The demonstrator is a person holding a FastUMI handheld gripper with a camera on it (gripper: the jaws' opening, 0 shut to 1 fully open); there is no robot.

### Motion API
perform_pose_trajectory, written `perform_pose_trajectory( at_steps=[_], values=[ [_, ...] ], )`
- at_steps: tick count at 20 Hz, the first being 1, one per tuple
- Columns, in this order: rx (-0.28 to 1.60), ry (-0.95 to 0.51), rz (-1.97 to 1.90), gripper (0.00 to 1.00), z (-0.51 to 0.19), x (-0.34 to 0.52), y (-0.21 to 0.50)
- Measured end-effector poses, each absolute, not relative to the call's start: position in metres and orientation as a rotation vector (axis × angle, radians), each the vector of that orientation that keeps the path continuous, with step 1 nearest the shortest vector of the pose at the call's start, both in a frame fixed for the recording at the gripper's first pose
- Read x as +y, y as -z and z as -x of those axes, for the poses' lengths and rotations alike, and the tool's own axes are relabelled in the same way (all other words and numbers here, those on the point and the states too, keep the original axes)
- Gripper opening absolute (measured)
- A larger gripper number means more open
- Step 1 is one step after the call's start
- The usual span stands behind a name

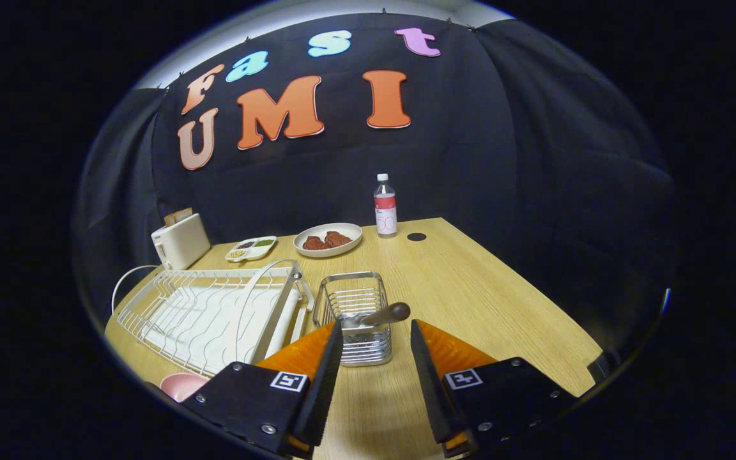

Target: Take the plate from the dish rack, then take the spoon from the basket and place it into the plate.

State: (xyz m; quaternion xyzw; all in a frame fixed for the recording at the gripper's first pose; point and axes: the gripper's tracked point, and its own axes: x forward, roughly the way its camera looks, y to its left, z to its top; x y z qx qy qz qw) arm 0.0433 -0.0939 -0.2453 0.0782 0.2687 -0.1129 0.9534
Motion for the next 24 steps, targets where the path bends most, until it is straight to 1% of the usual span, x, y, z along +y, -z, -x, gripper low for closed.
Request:
perform_pose_trajectory(
  at_steps=[3,4,5,6,7,8,9,10,12,15,16,18,24],
  values=[
    [0.501,0.224,-0.155,0.61,-0.054,-0.099,0.243],
    [0.484,0.225,-0.152,0.53,-0.056,-0.1,0.241],
    [0.474,0.212,-0.146,0.48,-0.059,-0.096,0.239],
    [0.467,0.21,-0.139,0.39,-0.06,-0.094,0.239],
    [0.468,0.201,-0.136,0.35,-0.063,-0.092,0.24],
    [0.466,0.189,-0.151,0.26,-0.062,-0.086,0.238],
    [0.464,0.168,-0.176,0.23,-0.065,-0.079,0.236],
    [0.466,0.161,-0.201,0.18,-0.065,-0.075,0.234],
    [0.474,0.16,-0.21,0.12,-0.069,-0.073,0.234],
    [0.453,0.159,-0.223,0.12,-0.076,-0.069,0.216],
    [0.441,0.165,-0.222,0.09,-0.078,-0.07,0.21],
    [0.417,0.171,-0.206,0.08,-0.081,-0.073,0.196],
    [0.356,0.163,-0.174,0.07,-0.075,-0.072,0.146]
  ],
)
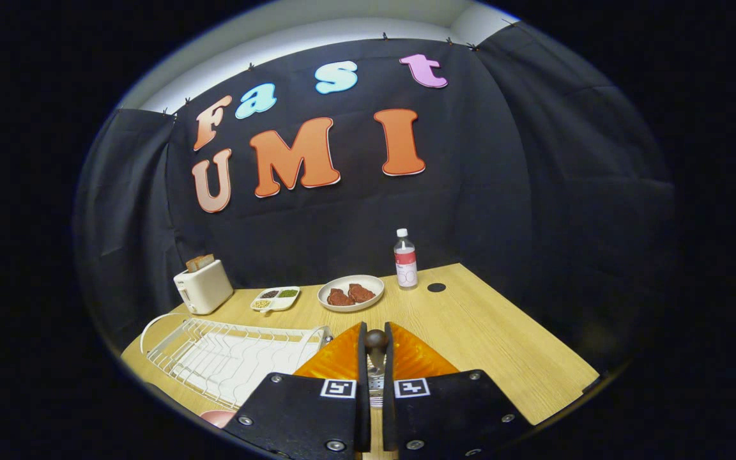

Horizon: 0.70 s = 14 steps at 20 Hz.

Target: Take the plate from the dish rack, then take the spoon from the basket and place it into the plate.

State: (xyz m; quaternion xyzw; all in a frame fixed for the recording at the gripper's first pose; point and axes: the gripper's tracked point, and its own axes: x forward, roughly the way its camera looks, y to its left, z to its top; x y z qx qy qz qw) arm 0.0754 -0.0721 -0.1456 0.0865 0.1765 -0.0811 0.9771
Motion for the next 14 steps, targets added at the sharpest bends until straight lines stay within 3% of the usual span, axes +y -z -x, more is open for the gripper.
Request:
perform_pose_trajectory(
  at_steps=[7,14],
  values=[
    [0.29,0.074,-0.175,0.07,-0.049,-0.04,0.086],
    [0.289,-0.111,-0.188,0.07,-0.007,0.021,0.059]
  ],
)
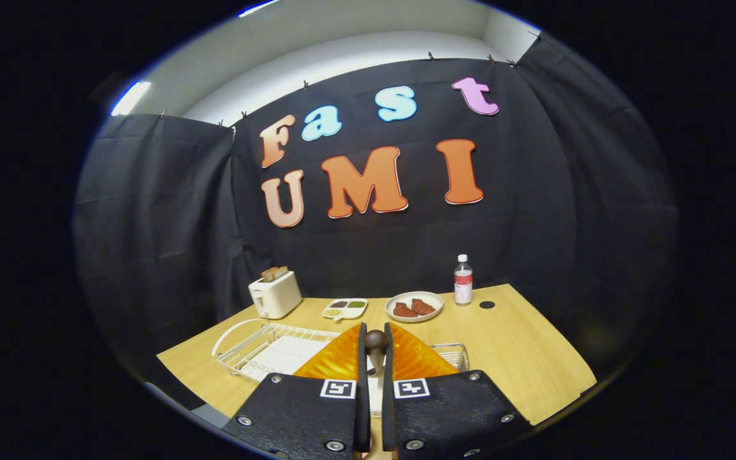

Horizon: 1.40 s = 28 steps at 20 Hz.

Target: Take the plate from the dish rack, then take the spoon from the basket and place it into the plate.

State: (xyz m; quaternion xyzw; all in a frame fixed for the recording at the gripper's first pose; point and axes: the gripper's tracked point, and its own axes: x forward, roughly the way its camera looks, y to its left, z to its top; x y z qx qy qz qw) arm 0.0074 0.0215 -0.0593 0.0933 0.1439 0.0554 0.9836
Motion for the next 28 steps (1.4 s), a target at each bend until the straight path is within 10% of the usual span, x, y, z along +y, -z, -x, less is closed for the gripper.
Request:
perform_pose_trajectory(
  at_steps=[28],
  values=[
    [0.466,-0.418,-0.195,0.07,0.063,0.124,0.178]
  ],
)
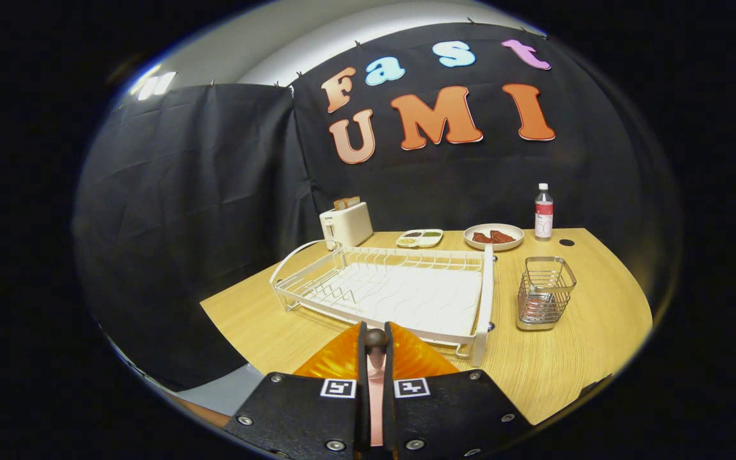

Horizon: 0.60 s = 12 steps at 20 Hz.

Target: Take the plate from the dish rack, then take the spoon from the basket and place it into the plate.

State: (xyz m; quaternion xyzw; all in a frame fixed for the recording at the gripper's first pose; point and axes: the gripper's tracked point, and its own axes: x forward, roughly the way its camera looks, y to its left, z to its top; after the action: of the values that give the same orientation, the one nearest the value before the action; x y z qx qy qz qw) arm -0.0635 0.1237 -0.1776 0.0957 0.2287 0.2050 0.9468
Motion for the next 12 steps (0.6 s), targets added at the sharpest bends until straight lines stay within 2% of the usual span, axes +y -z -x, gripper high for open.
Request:
perform_pose_trajectory(
  at_steps=[5,12],
  values=[
    [0.432,-0.448,-0.211,0.08,0.08,0.112,0.188],
    [0.486,-0.44,-0.261,0.1,0.103,0.099,0.222]
  ],
)
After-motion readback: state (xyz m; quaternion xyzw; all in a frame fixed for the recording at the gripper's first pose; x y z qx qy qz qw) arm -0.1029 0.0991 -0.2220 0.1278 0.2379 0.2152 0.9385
